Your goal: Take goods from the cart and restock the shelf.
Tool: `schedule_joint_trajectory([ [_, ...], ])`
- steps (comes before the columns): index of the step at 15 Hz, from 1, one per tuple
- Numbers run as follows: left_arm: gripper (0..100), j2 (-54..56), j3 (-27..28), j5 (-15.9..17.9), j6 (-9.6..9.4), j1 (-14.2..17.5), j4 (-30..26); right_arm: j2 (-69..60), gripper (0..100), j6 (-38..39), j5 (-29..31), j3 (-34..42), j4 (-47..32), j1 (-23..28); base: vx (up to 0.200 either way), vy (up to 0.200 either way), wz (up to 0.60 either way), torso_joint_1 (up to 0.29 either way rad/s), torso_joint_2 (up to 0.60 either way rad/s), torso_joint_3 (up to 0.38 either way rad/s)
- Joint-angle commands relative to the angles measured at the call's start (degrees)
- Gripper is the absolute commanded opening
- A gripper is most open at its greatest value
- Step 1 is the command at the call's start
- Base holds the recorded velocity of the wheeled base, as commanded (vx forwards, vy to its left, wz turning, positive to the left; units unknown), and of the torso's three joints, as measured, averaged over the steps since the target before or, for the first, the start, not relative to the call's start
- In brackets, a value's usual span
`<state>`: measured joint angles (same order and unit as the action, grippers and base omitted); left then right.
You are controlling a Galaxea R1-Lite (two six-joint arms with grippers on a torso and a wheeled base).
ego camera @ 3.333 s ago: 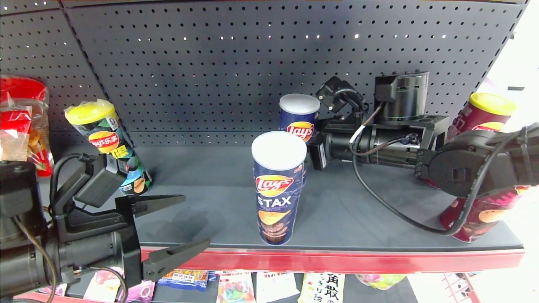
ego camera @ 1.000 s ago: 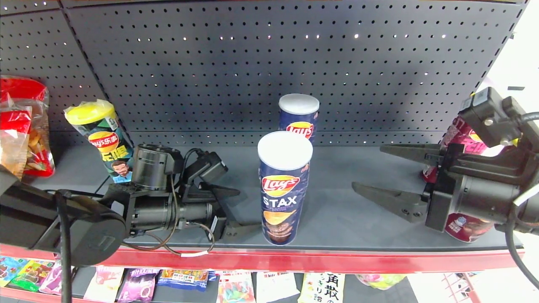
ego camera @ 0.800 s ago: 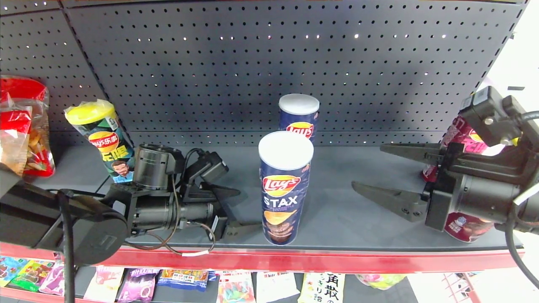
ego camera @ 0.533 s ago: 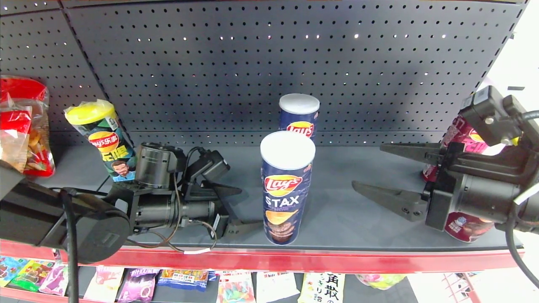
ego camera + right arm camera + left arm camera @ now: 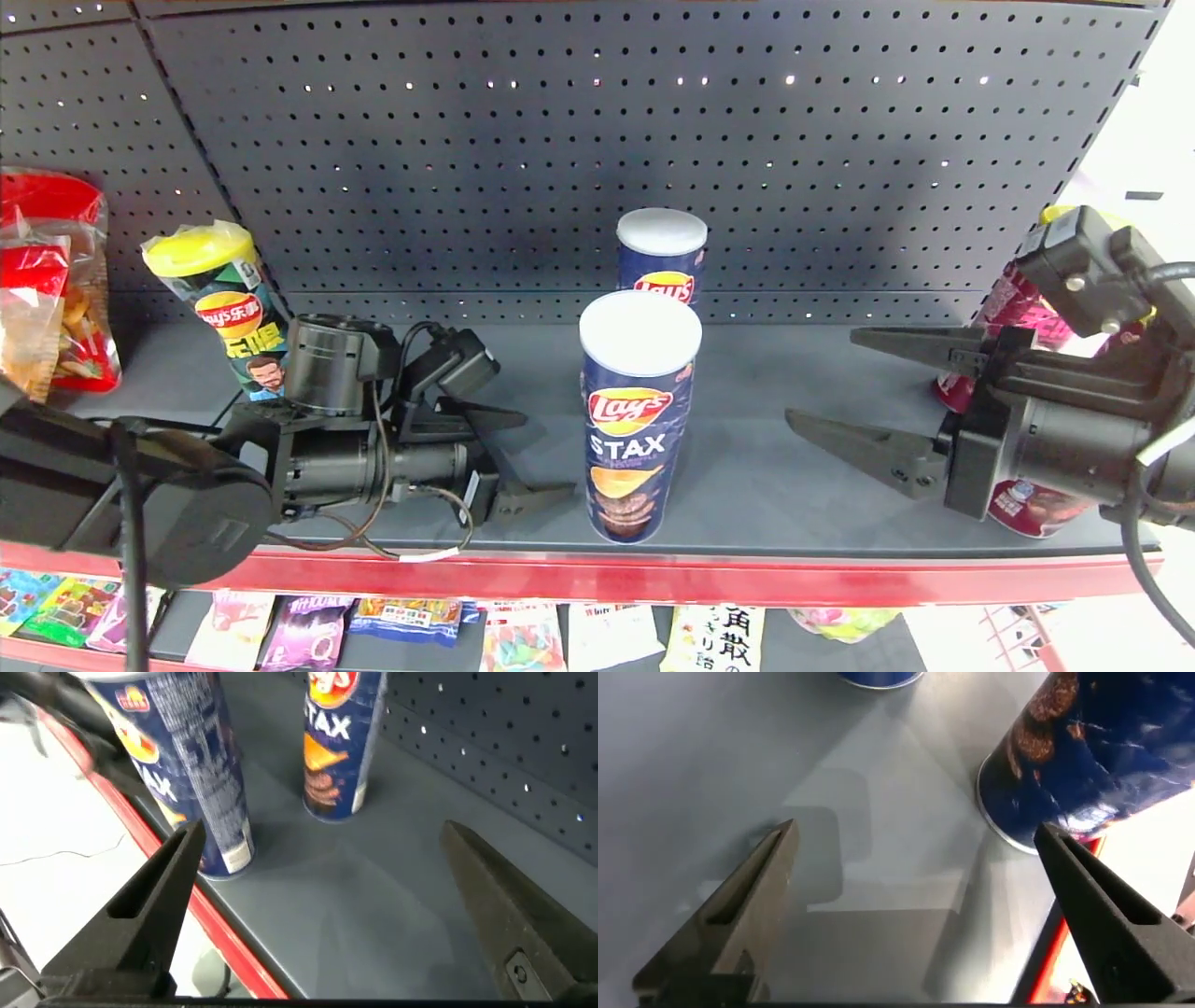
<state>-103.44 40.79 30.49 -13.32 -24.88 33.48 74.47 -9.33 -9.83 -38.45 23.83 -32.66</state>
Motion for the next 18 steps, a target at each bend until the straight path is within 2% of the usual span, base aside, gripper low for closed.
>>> schedule_joint_trajectory([
  [1,100,9.04,-6.60,-0.52,0.14,2.82,-0.08,-2.67,100,-0.17,0.25,2.94,-0.28,-0.04,0.000,0.000,0.00,0.000,0.00,0.000],
  [2,100,12.38,-9.41,-1.31,0.05,4.05,-0.25,-4.60,100,-0.34,0.33,5.14,-0.28,-0.12,0.000,0.000,0.00,0.000,0.00,0.000],
  [3,100,16.16,-12.84,-3.86,0.05,4.49,-0.78,-7.41,100,-0.61,0.51,8.30,-0.28,-0.12,0.000,0.000,0.00,0.000,0.00,0.000],
  [4,100,20.03,-16.62,-8.16,-0.04,4.49,-0.96,-11.72,100,-0.78,1.39,12.08,-0.28,-0.12,0.000,0.000,0.00,0.000,0.00,0.000],
  [6,100,24.95,-20.40,-14.49,0.05,4.67,-1.04,-19.01,100,-0.69,3.23,16.83,-0.63,0.23,0.000,0.000,0.00,0.000,0.00,0.000],
  [7,100,31.02,-23.56,-22.14,0.23,5.37,-2.27,-27.98,100,-0.43,5.17,19.11,-5.11,4.45,0.000,0.000,0.00,0.000,0.00,0.000],
  [8,100,34.27,-24.09,-23.72,0.23,5.81,-4.30,-32.55,100,-0.34,5.08,18.67,-10.56,7.70,0.000,0.000,0.00,0.000,0.00,0.000],
  [10,100,42.97,-24.00,-26.18,0.23,6.69,-13.00,-41.51,100,1.33,4.90,15.60,-24.01,15.26,0.000,0.000,0.00,0.000,0.00,0.000],
  [11,100,45.52,-24.00,-28.20,0.67,7.21,-15.19,-43.01,100,2.29,5.34,14.98,-26.03,16.49,0.000,0.000,0.00,0.000,0.00,0.000],
  [12,100,51.05,-23.39,-32.42,1.90,9.68,-20.20,-44.41,100,3.26,5.87,13.66,-27.00,19.48,0.000,0.000,0.00,0.000,0.00,0.000],
  [13,100,51.58,-23.21,-32.42,2.16,10.29,-21.35,-44.41,100,3.26,6.05,13.58,-27.08,20.00,0.000,0.000,0.00,0.000,0.00,0.000],
  [14,100,55.10,-21.45,-31.98,3.04,15.30,-27.15,-44.50,100,3.17,6.93,13.75,-27.26,24.40,0.000,0.000,0.00,0.000,0.00,0.000],
  [15,100,56.06,-20.49,-31.98,2.95,17.15,-28.91,-44.50,100,3.17,6.93,13.84,-27.26,25.98,0.000,0.000,0.00,0.000,0.00,0.000],
  [17,100,56.94,-17.76,-31.81,2.87,20.13,-30.93,-44.41,100,3.17,7.28,14.37,-28.14,32.57,0.000,0.000,0.00,0.000,0.00,0.000],
  [18,100,57.29,-17.76,-31.72,2.87,20.31,-30.93,-44.85,100,3.17,7.28,14.63,-29.02,34.59,0.000,0.000,0.00,0.000,0.00,0.000],
])
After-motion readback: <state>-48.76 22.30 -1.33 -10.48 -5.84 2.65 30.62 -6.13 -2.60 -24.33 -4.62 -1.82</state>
